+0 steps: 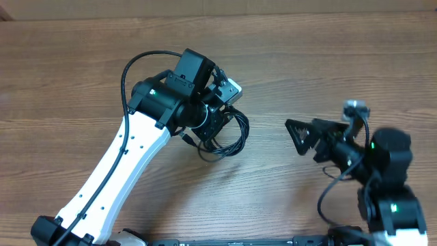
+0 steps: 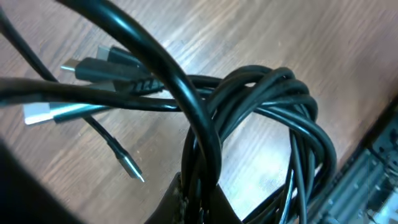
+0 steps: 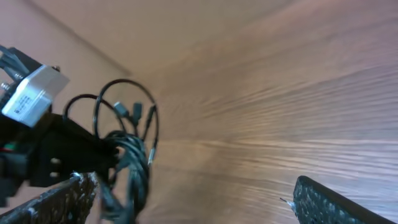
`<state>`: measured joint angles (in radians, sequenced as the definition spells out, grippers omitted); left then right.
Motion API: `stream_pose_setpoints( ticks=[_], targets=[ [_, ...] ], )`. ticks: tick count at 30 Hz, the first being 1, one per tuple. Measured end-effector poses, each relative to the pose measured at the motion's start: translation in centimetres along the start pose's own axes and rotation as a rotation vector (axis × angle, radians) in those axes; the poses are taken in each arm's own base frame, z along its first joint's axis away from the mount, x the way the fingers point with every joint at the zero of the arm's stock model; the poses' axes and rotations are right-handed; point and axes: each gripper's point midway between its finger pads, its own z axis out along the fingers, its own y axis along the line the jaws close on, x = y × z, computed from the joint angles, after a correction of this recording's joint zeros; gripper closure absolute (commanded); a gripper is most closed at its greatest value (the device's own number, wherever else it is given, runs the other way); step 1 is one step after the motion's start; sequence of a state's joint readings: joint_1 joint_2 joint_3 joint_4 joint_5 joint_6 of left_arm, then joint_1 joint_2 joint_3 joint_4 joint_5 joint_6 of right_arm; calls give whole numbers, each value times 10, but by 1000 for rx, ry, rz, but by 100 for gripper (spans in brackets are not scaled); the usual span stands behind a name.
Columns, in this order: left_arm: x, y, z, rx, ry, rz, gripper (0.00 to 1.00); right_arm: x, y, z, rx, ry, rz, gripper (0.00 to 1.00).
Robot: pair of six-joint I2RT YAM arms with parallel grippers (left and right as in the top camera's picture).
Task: Untangle cables
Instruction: 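Move the right gripper toward the cable bundle held by the left gripper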
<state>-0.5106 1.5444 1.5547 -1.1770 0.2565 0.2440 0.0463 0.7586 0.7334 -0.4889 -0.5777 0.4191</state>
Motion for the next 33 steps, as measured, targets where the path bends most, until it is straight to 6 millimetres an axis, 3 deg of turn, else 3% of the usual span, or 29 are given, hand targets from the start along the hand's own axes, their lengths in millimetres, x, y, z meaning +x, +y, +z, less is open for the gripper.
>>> stream_pose_setpoints(
  ticks=[7,11,18,25,33],
  targets=[
    [-3,7,23,-11,-37,94,96,9,1,36,-127,153,63,0],
    [-20,13,30,-40,-114,185,96,16,6,46,-207,216,79,8],
    [-19,21,58,-55,-150,219,96,32,23,47,-305,276,-37,22],
    [-37,28,64,-67,-220,104,96,54,-1,56,-128,321,-86,27],
    [-42,28,63,-50,-244,-70,96,66,5,72,-31,310,-221,32]
  ],
)
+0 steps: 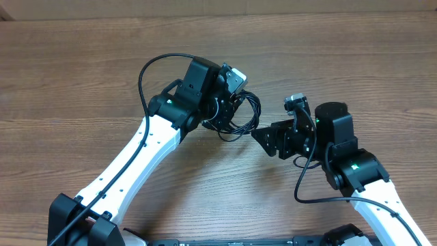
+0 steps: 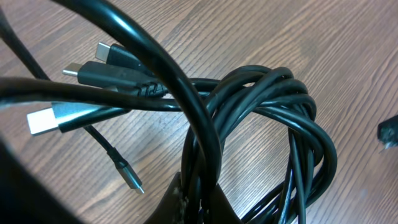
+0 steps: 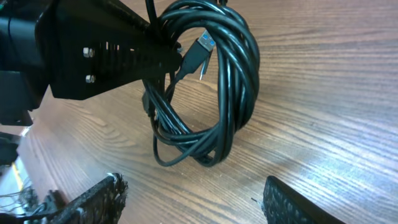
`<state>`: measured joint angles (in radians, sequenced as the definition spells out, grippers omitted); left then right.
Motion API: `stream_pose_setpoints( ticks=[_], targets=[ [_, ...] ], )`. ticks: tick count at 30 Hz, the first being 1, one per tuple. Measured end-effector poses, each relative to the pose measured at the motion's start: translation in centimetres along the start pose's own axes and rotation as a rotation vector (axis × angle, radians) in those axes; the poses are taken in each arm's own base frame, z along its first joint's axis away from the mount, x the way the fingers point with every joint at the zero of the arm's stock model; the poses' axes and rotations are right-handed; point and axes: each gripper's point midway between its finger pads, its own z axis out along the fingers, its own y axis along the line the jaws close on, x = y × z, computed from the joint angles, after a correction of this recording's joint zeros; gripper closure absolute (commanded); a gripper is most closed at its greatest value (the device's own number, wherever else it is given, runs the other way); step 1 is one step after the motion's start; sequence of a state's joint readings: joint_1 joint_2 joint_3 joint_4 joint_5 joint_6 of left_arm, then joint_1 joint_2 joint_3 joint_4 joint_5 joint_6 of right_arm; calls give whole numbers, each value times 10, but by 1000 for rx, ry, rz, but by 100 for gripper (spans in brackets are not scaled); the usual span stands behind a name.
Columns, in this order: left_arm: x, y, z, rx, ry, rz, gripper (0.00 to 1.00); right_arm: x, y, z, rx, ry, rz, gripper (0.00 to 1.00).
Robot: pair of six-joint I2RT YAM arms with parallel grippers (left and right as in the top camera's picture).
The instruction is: Untangle cables
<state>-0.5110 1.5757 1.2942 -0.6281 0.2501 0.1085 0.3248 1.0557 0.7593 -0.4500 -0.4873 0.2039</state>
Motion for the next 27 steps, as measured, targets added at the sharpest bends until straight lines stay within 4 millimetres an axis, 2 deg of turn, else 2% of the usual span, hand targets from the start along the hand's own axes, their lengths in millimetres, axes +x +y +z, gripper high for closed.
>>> stream_pose_setpoints(
  ticks=[5,8,14,19,21,22,23,27],
  targets=[
    [-3,0,0,0,-11,-145,96,-5,-6,2,59,-27,-22,44],
    [-3,-1,0,8,-11,-207,96,-7,-8,2,74,-37,-27,45],
    [-4,-14,0,85,-11,-219,96,-10,-13,1,102,-51,-23,51],
    [-4,-28,1,122,-7,-160,96,-11,-18,0,131,-61,-9,71],
    [-4,-40,2,141,-2,-117,96,-12,-21,0,149,-66,3,84],
    [-4,-43,3,143,-2,-109,96,-12,-23,0,158,-68,8,94],
    [-4,-44,3,141,-1,-105,96,-12,-25,-1,169,-67,10,96],
    [-4,-42,3,130,-1,-105,96,-12,-26,-1,177,-71,21,96]
  ],
)
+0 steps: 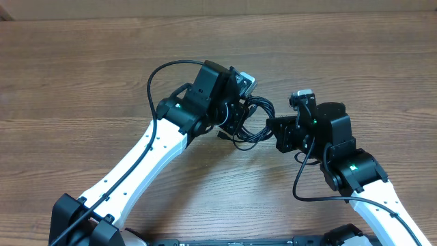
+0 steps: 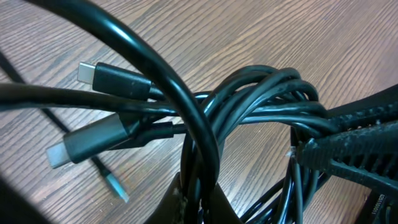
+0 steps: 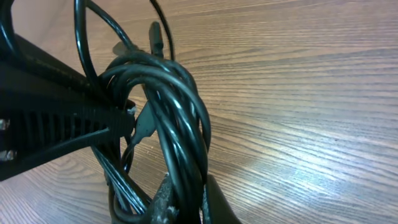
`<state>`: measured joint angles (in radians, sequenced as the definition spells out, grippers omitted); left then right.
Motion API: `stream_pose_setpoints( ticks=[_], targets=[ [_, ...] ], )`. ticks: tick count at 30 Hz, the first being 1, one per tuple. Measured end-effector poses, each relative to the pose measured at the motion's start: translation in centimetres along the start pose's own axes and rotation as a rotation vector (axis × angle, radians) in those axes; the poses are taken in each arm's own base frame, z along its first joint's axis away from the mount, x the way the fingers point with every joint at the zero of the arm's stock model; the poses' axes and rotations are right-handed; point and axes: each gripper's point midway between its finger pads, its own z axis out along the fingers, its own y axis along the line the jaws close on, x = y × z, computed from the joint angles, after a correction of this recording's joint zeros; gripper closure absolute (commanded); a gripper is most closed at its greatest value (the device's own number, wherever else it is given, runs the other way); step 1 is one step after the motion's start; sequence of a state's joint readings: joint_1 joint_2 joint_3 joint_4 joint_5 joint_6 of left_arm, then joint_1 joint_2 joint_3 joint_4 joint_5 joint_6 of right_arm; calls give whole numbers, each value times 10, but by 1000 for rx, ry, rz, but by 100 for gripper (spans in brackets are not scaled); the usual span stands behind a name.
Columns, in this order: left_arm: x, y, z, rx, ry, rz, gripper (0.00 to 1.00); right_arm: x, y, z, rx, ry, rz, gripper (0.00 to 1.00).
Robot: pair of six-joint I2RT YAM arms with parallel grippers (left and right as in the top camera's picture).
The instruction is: Untangle cables
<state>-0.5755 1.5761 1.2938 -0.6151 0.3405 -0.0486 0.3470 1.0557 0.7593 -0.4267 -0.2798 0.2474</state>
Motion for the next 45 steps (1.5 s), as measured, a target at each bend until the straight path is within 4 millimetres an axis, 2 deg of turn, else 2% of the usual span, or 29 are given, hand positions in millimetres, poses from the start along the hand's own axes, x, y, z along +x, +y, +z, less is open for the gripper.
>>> stream_pose_setpoints(
  ticks=[6,9,12,16,20,25,28,29,30,31,32,34,36,38,41,45],
  targets=[
    [-1,5,0,-30,-5,-30,96,-1,1,0,-3,-6,1,96],
    [0,13,1,-105,-10,-131,96,-2,1,0,-6,-9,-1,96],
    [9,24,-1,-181,6,-300,96,-3,6,1,-25,-11,-7,96],
    [17,28,-2,-208,21,-454,96,-2,8,2,-32,-6,15,96],
    [20,32,-3,-222,20,-533,96,-2,6,2,-14,-9,54,96],
    [20,90,-23,-407,-54,-654,96,-1,-15,0,97,-23,161,96],
    [20,96,-26,-436,-64,-658,96,-3,-21,0,128,-40,203,96],
    [20,96,-26,-438,-65,-658,96,-3,-22,0,132,-41,211,92],
    [20,94,-25,-437,-64,-653,96,-4,-23,-1,138,-45,219,80],
    [20,94,-25,-437,-64,-649,96,-4,-24,-1,142,-48,224,59],
    [19,94,-25,-437,-64,-638,96,-4,-24,-1,141,-47,224,50],
    [18,94,-25,-437,-63,-610,96,-4,-20,0,120,-39,197,23],
    [16,95,-25,-435,-63,-574,96,-4,-13,1,80,-28,151,15],
    [13,94,-24,-428,-61,-512,96,-4,-5,1,35,-22,107,11],
    [7,86,-21,-374,-50,-401,96,-4,6,1,-26,-13,50,10],
    [1,62,-13,-224,-23,-216,96,-3,14,1,-70,-4,15,13]
  ],
)
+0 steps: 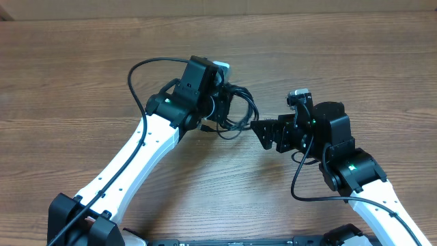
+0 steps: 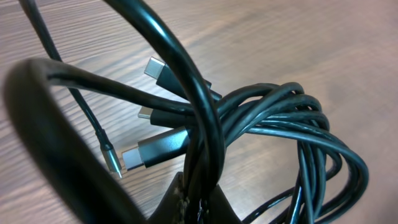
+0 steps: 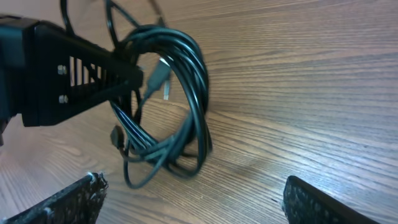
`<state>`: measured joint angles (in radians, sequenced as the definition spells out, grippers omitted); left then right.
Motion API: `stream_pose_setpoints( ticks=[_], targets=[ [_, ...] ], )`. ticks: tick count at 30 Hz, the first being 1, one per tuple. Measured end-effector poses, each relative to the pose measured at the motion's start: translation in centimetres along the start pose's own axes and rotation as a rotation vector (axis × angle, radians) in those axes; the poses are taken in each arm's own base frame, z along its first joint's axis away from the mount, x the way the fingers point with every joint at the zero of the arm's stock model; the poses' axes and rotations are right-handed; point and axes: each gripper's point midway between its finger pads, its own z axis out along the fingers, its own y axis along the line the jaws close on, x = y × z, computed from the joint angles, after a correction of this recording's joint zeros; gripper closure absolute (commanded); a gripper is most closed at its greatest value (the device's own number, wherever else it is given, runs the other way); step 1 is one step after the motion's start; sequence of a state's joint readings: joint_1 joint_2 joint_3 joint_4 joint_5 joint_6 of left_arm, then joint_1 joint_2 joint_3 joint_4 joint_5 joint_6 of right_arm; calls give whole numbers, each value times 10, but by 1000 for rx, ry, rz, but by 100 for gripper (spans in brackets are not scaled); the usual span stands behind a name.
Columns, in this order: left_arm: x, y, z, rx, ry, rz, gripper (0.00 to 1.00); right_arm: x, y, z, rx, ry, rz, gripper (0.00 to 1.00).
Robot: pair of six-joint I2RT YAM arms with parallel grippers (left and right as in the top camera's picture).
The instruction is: Untangle cables
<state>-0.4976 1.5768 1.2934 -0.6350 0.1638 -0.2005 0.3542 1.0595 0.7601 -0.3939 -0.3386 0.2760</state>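
Note:
A tangled coil of black cables [image 1: 237,115] hangs from my left gripper [image 1: 220,109], which is shut on several strands [image 2: 198,198]. Plug ends [image 2: 163,149] stick out of the coil to the left in the left wrist view, and a thin lead [image 2: 93,124] ends in a small metal tip. My right gripper [image 1: 259,134] stands wide open just right of the coil, not touching it. In the right wrist view the coil [image 3: 183,99] hangs ahead of the right gripper [image 3: 193,182], its lower loops near the table.
The wooden table [image 1: 82,75] stretches all around. The left arm's own black cable [image 1: 140,75] loops out behind its wrist. The left gripper's slotted black finger [image 3: 74,68] reaches into the right wrist view from the left.
My right gripper, then shut on the coil's loops, is now wide open and a little back to the right. The left gripper has moved left with the coil still in it.
The left gripper held the coil left of centre while the right gripper stood open far to the right. Then both were nearer the middle, the right one open beside the coil. Then it was shut on the loops. Now it is open again, and the coil looks still tangled.

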Motion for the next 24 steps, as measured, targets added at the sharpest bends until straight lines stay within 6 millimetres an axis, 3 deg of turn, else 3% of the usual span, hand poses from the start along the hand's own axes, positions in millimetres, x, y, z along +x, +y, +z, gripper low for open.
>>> stream_pose_setpoints(
  ticks=[5,12,17,18,24],
  targets=[
    [3,-18,-1,107,15,92,96,1,2,0,-13,4,-16,27],
    [3,-32,-3,188,15,106,96,1,3,0,-19,6,-16,30],
    [3,-36,-4,211,18,65,96,1,4,0,-21,6,-18,60],
    [3,-36,-4,212,17,59,96,1,4,0,-22,5,-20,63],
    [2,-37,-4,216,17,48,96,1,4,0,-22,6,-19,66]
  ],
)
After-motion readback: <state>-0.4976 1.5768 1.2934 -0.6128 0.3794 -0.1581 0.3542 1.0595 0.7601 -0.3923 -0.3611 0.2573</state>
